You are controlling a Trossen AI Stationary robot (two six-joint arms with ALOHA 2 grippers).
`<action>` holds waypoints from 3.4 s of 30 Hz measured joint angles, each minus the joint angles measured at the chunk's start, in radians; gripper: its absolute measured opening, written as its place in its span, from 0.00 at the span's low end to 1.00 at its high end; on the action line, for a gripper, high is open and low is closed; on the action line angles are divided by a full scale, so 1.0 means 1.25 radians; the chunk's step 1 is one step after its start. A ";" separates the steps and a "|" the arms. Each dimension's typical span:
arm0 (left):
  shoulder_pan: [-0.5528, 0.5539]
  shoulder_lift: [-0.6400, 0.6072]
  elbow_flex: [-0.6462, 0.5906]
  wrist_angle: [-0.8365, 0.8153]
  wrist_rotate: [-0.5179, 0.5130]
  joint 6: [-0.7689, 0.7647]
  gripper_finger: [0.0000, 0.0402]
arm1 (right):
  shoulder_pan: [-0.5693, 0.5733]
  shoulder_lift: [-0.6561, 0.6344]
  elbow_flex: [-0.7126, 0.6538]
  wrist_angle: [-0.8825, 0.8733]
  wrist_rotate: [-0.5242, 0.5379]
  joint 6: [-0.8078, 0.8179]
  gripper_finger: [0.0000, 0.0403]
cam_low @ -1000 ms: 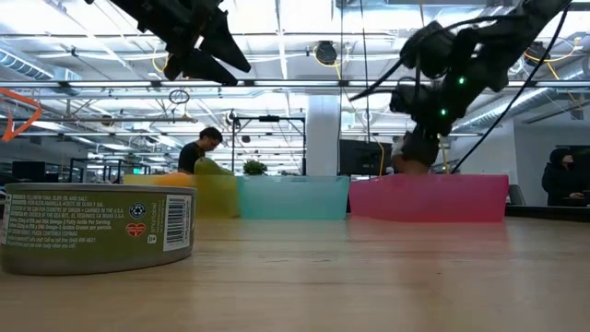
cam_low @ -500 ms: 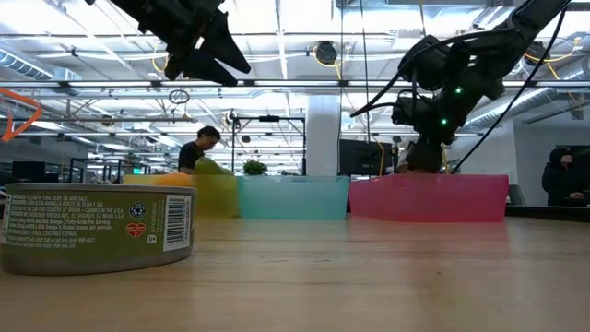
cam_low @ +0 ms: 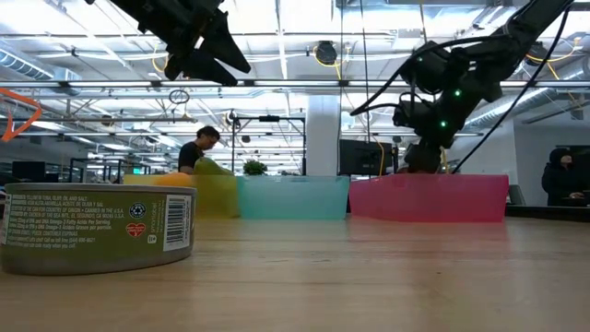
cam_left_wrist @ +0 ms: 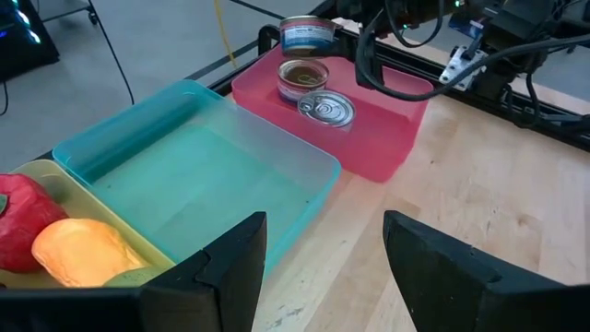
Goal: Pick & Place Food Item
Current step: Put the blue pink tuna can into the red bin, then put the green tuna can into the red bin
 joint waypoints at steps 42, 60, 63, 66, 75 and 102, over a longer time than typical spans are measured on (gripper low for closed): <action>0.000 0.000 0.000 -0.001 0.000 0.001 0.57 | 0.295 -0.187 -0.106 0.147 -0.023 0.172 0.87; -0.105 0.125 -0.004 0.032 0.418 -0.009 0.57 | 0.685 -0.205 -0.106 0.306 -0.286 0.294 0.87; -0.195 0.186 -0.004 0.055 0.442 -0.010 0.57 | 0.694 -0.205 -0.106 0.302 -0.286 0.293 0.87; -0.277 0.254 -0.004 0.087 0.443 -0.017 0.57 | 0.695 -0.205 -0.106 0.302 -0.286 0.295 0.87; -0.393 0.382 -0.004 0.176 0.442 -0.155 0.57 | 0.695 -0.205 -0.106 0.320 -0.285 0.295 0.87; -0.189 0.319 0.069 0.112 0.140 -0.030 0.57 | 0.695 -0.205 -0.106 0.290 -0.284 0.315 0.87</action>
